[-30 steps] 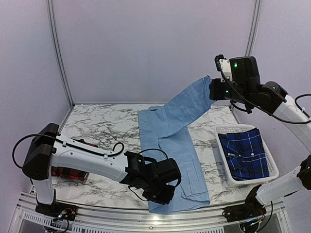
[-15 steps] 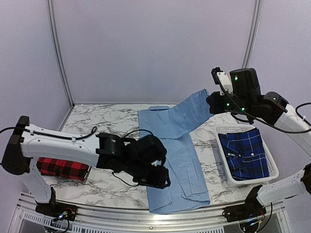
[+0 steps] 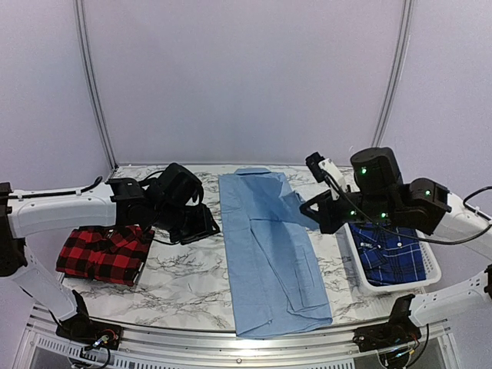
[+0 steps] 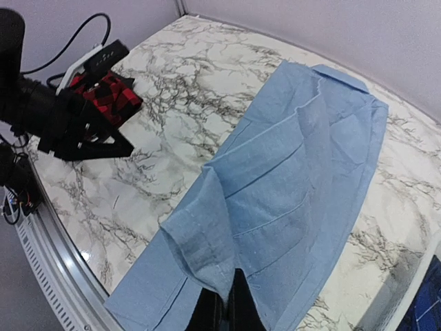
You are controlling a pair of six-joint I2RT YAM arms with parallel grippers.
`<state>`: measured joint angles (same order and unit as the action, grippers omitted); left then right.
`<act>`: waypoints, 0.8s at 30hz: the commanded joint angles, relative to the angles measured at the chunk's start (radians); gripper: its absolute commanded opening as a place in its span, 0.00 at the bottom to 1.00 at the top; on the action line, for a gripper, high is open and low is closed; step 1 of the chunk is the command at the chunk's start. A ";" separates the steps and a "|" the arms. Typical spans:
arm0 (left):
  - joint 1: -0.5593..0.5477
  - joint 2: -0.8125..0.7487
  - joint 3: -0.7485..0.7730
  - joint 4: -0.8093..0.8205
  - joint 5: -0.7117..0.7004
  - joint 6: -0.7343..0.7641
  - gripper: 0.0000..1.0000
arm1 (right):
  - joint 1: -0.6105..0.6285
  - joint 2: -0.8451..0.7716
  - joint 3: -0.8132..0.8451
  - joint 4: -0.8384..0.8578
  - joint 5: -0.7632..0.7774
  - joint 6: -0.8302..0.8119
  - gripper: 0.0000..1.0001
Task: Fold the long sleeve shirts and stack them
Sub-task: Fold the sleeve of the rectangle-folded shirt.
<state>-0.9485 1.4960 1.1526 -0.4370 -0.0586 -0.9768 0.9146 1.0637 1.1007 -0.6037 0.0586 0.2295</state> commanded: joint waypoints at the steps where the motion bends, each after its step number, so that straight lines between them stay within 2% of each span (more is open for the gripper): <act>1: 0.034 0.025 0.007 0.068 0.030 0.013 0.45 | 0.062 0.024 -0.059 0.020 -0.084 0.044 0.00; 7: 0.046 0.064 0.018 0.099 0.055 0.018 0.44 | 0.144 0.082 -0.130 0.029 -0.080 0.102 0.00; 19: 0.047 0.076 -0.030 0.138 0.092 0.004 0.43 | 0.167 0.219 -0.229 0.161 -0.173 0.167 0.00; 24: 0.048 0.068 -0.046 0.141 0.094 0.006 0.43 | 0.187 0.228 -0.226 0.202 -0.194 0.191 0.00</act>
<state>-0.9047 1.5684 1.1236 -0.3176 0.0257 -0.9771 1.0817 1.2961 0.8593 -0.4824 -0.0967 0.3866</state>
